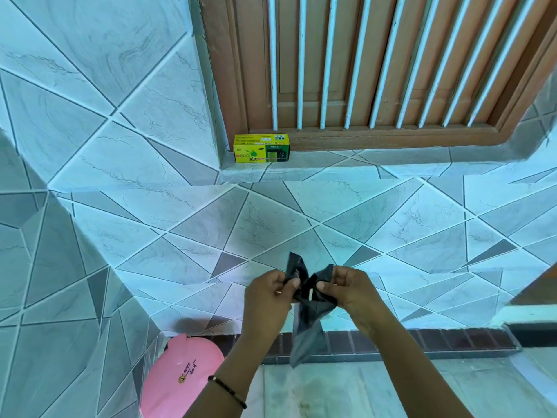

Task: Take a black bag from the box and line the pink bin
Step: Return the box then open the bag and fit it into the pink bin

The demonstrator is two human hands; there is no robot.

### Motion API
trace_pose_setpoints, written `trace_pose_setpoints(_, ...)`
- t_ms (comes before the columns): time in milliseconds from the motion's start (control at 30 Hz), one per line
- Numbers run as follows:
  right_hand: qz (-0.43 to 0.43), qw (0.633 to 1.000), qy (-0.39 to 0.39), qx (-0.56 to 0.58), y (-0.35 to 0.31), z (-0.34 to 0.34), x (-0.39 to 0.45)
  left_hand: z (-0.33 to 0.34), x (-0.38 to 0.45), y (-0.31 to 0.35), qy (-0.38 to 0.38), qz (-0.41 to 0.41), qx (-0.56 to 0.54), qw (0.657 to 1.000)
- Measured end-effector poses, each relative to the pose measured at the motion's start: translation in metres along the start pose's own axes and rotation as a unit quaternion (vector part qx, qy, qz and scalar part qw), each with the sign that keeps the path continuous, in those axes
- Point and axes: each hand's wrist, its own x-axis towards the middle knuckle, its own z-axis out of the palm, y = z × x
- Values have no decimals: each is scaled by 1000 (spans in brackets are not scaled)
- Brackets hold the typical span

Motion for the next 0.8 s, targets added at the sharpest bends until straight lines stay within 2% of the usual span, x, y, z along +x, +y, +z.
trace_pose_setpoints(67,5,1000,23,17,-1,-5,1,-7,3,0,21,-84,-171,981)
trace_pose_setpoints(133,7,998,42,49,-1,-9,1,-13,6,-3,43,-131,-273,952)
trace_pose_setpoints(233,-3,991,86,107,3,-10,2,-16,8,-13,61,-155,-298,940)
trace_pose_setpoints(400,-72,967,137,201,-5,-7,1,-17,6,-22,78,-230,-342,908)
trace_pose_setpoints(467,-97,960,146,221,-9,-7,0,-20,8,-23,70,-252,-328,908)
trace_pose_setpoints(500,-102,959,148,219,-11,-7,0,-20,9,-25,55,-252,-298,919)
trace_pose_setpoints(533,-103,961,146,209,-12,-7,-1,-21,9,-27,36,-236,-230,943)
trace_pose_setpoints(600,-91,971,131,176,-12,-7,-1,-20,7,-28,-8,-137,2,991)
trace_pose_setpoints(633,-83,977,119,156,-12,-7,-1,-19,5,-27,-18,-59,97,993)
trace_pose_setpoints(667,-74,982,106,136,-11,-6,-2,-18,4,-23,-23,19,146,989)
trace_pose_setpoints(733,-64,989,88,102,-11,-3,-3,-14,1,-11,-57,106,159,980)
trace_pose_setpoints(800,-61,991,83,84,-12,-1,-4,-10,-3,-1,-100,100,142,980)
